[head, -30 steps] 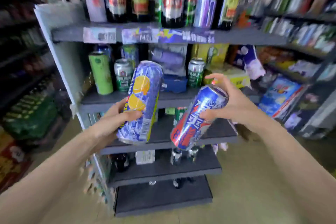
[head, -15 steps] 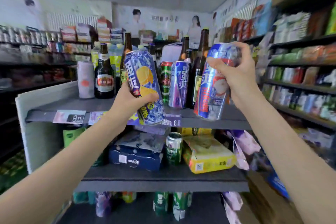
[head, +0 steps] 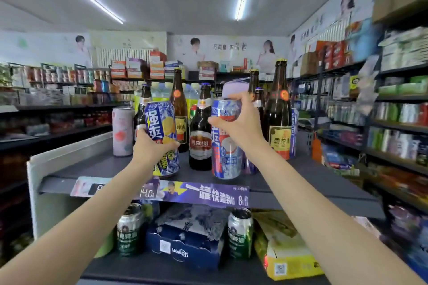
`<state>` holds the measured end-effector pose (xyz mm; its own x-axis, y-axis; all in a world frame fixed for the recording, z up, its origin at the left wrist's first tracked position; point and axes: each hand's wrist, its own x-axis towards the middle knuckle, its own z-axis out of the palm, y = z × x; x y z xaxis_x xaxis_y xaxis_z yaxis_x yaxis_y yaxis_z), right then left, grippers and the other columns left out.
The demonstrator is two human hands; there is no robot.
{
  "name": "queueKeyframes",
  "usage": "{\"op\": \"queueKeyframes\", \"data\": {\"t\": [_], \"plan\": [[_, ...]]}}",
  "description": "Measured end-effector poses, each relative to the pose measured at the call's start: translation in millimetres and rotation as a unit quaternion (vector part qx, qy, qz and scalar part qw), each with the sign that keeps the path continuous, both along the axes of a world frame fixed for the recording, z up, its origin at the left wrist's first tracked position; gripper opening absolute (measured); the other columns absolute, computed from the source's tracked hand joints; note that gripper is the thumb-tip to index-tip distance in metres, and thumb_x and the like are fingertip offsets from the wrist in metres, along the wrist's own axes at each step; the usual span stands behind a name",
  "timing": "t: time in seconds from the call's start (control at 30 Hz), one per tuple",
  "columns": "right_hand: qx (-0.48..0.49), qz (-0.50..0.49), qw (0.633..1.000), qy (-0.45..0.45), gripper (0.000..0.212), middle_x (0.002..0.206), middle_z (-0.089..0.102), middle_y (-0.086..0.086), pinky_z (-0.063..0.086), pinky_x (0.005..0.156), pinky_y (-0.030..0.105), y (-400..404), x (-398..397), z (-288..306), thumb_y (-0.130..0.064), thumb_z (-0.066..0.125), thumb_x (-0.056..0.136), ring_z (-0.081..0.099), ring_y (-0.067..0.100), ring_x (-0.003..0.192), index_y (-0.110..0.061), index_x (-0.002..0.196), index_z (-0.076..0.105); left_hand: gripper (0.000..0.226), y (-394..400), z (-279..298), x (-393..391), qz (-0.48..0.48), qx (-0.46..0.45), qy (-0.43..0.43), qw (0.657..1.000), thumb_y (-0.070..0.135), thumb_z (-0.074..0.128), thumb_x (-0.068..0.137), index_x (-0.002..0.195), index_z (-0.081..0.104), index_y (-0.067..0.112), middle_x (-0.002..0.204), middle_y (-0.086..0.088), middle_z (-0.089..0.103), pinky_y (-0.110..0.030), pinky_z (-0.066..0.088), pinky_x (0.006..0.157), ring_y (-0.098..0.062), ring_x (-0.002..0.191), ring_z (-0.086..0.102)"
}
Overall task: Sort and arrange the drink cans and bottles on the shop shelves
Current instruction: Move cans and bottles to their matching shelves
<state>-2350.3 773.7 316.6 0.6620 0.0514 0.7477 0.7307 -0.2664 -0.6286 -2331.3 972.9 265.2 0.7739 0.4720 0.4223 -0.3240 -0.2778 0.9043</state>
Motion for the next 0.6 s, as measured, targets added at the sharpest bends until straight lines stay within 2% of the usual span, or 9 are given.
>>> {"op": "queueKeyframes", "data": {"t": [0.1, 0.23, 0.37, 0.43, 0.5, 0.6], "plan": [[-0.027, -0.049, 0.998, -0.005, 0.053, 0.112, 0.054, 0.004, 0.046, 0.083, 0.031, 16.4, 16.2, -5.6, -0.022, 0.081, 0.071, 0.055, 0.018, 0.101, -0.023, 0.103, 0.038, 0.073, 13.3, 0.5, 10.3, 0.011, 0.024, 0.008, 1.000, 0.008, 0.083, 0.065, 0.122, 0.037, 0.005, 0.104, -0.006, 0.056, -0.036, 0.046, 0.084, -0.021, 0.091, 0.054], [-0.081, -0.091, 0.992, -0.039, 0.052, 0.114, 0.039, 0.000, 0.035, 0.085, 0.020, 26.5, 23.8, -12.0, -0.023, 0.078, 0.074, 0.044, 0.012, 0.103, -0.019, 0.111, 0.040, 0.072, 23.1, 0.6, 27.7, 0.003, 0.069, 0.015, 0.997, 0.011, 0.082, 0.067, 0.122, 0.036, 0.004, 0.107, -0.007, 0.054, -0.034, 0.043, 0.082, -0.021, 0.093, 0.053], [-0.151, -0.129, 0.978, -0.068, 0.058, 0.119, 0.035, 0.002, 0.039, 0.096, 0.026, 29.3, 23.8, -12.7, -0.030, 0.073, 0.079, 0.043, 0.015, 0.111, -0.011, 0.123, 0.039, 0.069, 28.3, 0.2, 46.0, -0.005, 0.105, 0.028, 0.994, 0.016, 0.081, 0.069, 0.120, 0.036, 0.004, 0.106, -0.005, 0.054, -0.034, 0.042, 0.083, -0.024, 0.098, 0.055], [-0.237, -0.196, 0.944, -0.118, 0.061, 0.124, 0.037, 0.006, 0.036, 0.099, 0.026, 24.7, 23.2, -10.6, -0.040, 0.068, 0.082, 0.040, 0.017, 0.116, -0.008, 0.125, 0.039, 0.068, 32.7, -1.2, 57.4, -0.009, 0.106, 0.037, 0.994, 0.017, 0.082, 0.067, 0.118, 0.039, 0.004, 0.114, -0.010, 0.059, -0.038, 0.046, 0.087, -0.028, 0.103, 0.058], [-0.324, -0.266, 0.892, -0.173, 0.066, 0.128, 0.040, 0.007, 0.028, 0.101, 0.025, 18.1, 22.0, -5.8, -0.051, 0.060, 0.083, 0.037, 0.019, 0.120, -0.006, 0.127, 0.040, 0.069, 35.0, -1.3, 64.6, -0.010, 0.115, 0.044, 0.992, 0.018, 0.082, 0.068, 0.121, 0.038, 0.003, 0.119, -0.014, 0.058, -0.038, 0.045, 0.087, -0.029, 0.105, 0.057], [-0.417, -0.327, 0.833, -0.160, 0.077, 0.135, 0.043, 0.005, 0.015, 0.109, 0.030, 7.8, 24.7, 3.4, -0.065, 0.050, 0.081, 0.033, 0.021, 0.128, -0.010, 0.134, 0.038, 0.075, 32.4, 1.1, 69.0, -0.005, 0.141, 0.053, 0.989, 0.023, 0.078, 0.074, 0.129, 0.032, 0.002, 0.127, -0.017, 0.051, -0.039, 0.043, 0.090, -0.032, 0.113, 0.052]]}}
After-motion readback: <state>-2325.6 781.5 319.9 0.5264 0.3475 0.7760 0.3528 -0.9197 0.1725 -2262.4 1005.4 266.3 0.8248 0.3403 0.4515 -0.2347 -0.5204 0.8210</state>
